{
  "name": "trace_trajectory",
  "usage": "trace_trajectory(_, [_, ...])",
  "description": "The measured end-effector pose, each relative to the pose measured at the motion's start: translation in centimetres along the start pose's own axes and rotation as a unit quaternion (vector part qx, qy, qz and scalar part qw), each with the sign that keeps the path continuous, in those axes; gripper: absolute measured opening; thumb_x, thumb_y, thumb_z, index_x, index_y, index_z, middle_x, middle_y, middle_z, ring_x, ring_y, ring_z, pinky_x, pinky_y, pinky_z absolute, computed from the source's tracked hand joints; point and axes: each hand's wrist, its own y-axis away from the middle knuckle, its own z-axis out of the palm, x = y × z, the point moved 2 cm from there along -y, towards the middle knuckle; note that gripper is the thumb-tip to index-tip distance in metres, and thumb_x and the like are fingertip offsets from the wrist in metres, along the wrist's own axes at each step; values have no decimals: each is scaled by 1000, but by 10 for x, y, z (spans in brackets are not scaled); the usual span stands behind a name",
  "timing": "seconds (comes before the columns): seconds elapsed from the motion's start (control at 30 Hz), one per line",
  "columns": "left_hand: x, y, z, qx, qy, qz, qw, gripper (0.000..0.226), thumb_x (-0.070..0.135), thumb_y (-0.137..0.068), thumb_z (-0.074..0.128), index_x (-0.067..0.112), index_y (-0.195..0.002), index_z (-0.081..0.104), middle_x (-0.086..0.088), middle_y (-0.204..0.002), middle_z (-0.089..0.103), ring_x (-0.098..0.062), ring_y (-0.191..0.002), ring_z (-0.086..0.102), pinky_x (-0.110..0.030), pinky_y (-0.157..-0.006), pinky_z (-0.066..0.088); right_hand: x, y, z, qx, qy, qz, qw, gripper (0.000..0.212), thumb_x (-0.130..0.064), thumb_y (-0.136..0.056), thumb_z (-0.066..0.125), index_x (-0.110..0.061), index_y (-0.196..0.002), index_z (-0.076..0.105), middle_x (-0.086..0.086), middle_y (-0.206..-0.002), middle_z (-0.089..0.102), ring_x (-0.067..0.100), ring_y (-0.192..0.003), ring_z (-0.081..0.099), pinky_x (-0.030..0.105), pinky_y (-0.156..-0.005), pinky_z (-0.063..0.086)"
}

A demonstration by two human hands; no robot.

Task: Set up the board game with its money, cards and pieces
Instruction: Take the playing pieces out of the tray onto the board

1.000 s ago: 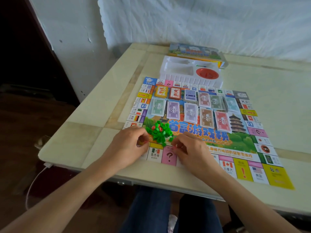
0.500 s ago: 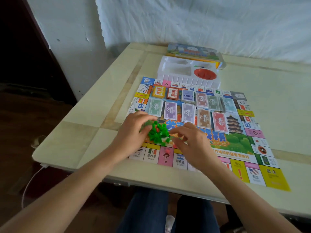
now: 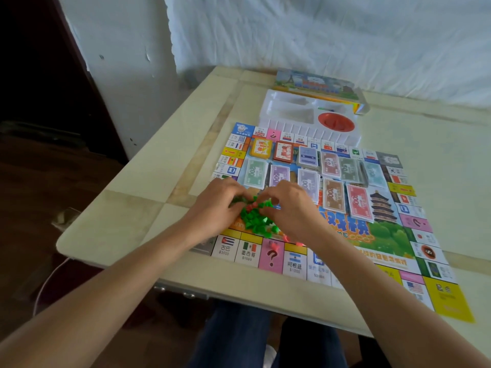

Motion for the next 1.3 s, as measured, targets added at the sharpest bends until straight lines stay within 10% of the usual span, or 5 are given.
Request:
trace_trajectory(0.77, [7,-12,-4,-44,-34,-85,995,8,33,-81,71,26,-82,69,15,-78,60,-6,-76,59,-25,-62,44,-2,-9,6,-9,74,-76,994,14,-19,-88,64,-19,-99,72,1,-93,55,19,-99,49,26,-78,39])
trace_trajectory(1.03, [9,-11,-5,-60,-33,-77,995,9,32,-82,70,23,-81,67,13,-78,63,-6,-75,60,-24,-62,45,8,0,-22,32,-117,22,992,7,-12,-85,67,-18,-83,70,-8,-76,61,7,-68,55,19,-61,45])
trace_trajectory(1.3, [14,-13,-3,-52,-88,-56,993,18,44,-83,67,26,-87,68,15,-80,60,-6,-78,59,-23,-59,41,31,30,-30,-66,53,61,995,19,-9,-89,58,-20,-101,68,-11,-83,52,7,-81,55,18,-68,41])
